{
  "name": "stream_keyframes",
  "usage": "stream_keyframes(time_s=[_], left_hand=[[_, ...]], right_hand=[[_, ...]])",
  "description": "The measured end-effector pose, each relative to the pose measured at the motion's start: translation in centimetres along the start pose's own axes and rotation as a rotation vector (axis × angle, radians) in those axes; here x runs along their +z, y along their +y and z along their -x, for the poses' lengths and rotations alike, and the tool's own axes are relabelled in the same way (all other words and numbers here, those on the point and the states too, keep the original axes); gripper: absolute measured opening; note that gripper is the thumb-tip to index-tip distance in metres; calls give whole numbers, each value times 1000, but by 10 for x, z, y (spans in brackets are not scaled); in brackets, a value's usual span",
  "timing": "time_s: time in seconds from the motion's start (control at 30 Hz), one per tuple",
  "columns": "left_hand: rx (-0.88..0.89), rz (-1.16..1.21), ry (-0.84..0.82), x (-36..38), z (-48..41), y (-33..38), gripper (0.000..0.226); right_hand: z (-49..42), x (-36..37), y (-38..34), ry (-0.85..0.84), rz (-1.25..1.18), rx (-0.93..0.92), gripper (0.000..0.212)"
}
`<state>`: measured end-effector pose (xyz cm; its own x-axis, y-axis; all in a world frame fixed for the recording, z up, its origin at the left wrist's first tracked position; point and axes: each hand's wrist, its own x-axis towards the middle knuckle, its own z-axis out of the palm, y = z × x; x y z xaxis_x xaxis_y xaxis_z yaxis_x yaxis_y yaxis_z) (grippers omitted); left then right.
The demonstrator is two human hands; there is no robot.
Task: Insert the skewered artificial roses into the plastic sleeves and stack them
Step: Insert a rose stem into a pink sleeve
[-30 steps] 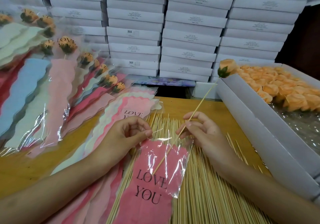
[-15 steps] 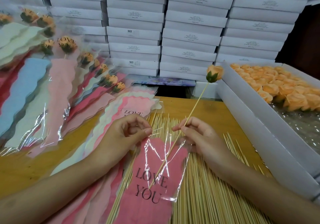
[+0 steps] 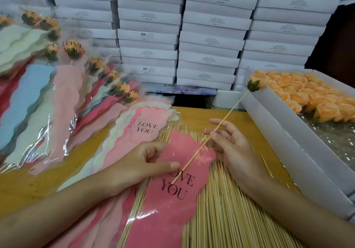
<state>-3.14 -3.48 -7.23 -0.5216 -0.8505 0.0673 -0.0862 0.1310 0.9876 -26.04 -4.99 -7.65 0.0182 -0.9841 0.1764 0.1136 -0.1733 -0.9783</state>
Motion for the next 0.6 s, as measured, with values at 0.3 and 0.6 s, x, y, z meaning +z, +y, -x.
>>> stream_keyframes(time_s=[0.3, 0.6], left_hand=[[-63, -217, 28, 3, 1, 3, 69], [-48, -229, -16, 3, 0, 4, 34]], right_hand=[[6, 3, -4, -65, 159, -73, 34], [-1, 1, -2, 67, 151, -114, 62]])
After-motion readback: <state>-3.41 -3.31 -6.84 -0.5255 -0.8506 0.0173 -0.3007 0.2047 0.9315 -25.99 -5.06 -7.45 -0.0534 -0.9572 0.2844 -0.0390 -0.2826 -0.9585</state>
